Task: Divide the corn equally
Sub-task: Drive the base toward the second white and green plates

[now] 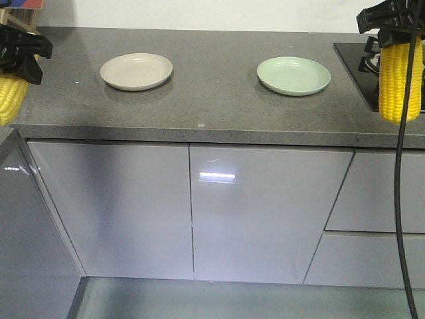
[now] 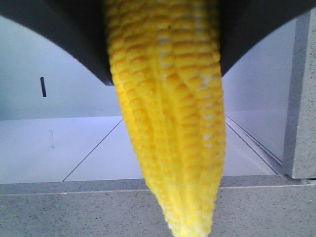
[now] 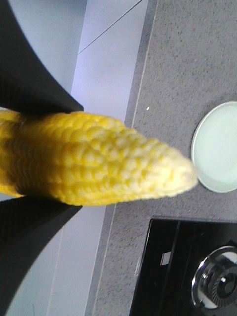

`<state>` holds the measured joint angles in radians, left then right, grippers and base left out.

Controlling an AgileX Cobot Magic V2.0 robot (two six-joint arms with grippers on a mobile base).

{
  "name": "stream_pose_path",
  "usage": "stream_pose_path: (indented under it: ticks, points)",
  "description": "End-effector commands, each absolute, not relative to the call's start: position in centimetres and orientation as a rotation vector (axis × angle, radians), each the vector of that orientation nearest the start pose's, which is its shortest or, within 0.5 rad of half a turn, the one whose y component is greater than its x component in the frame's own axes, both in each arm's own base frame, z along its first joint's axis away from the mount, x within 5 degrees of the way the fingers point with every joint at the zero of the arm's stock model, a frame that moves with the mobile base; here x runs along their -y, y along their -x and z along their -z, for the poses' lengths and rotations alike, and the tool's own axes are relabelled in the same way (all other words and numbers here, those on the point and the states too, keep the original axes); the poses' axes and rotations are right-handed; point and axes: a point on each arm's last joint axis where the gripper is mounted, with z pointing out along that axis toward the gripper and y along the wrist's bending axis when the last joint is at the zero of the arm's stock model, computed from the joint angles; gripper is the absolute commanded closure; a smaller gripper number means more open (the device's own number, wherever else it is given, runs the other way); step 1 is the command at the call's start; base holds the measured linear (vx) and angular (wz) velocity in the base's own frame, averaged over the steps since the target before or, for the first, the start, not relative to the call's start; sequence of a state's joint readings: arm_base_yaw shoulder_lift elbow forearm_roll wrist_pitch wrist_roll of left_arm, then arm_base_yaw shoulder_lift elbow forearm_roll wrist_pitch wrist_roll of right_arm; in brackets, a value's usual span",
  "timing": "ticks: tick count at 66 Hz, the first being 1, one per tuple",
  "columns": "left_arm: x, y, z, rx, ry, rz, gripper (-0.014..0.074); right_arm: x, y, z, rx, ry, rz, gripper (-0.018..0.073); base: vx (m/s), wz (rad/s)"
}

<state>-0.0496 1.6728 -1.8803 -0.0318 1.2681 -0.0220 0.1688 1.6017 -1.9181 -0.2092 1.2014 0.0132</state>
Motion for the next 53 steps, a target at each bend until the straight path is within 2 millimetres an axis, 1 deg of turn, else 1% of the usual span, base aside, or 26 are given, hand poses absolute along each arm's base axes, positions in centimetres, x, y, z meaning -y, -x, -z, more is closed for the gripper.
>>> stream_pose_path:
  ticks: [1, 14, 53]
  points:
    - [2.03, -33.66, -44.43, -2.445, -0.037, 0.081, 0.0432, -3.39, -31.84, -48.46, -2.218, 0.16, 0.184, 0.0372, -0.04, -0.17]
    - [2.03, -33.66, -44.43, -2.445, -0.037, 0.081, 0.0432, -3.39, -31.84, -48.46, -2.218, 0.16, 0.184, 0.0372, -0.02, -0.08]
    - [2.03, -33.66, -44.43, -2.445, -0.037, 0.081, 0.0432, -3.39, -31.84, -48.46, -2.218, 0.16, 0.184, 0.0372, 0.03, 0.02]
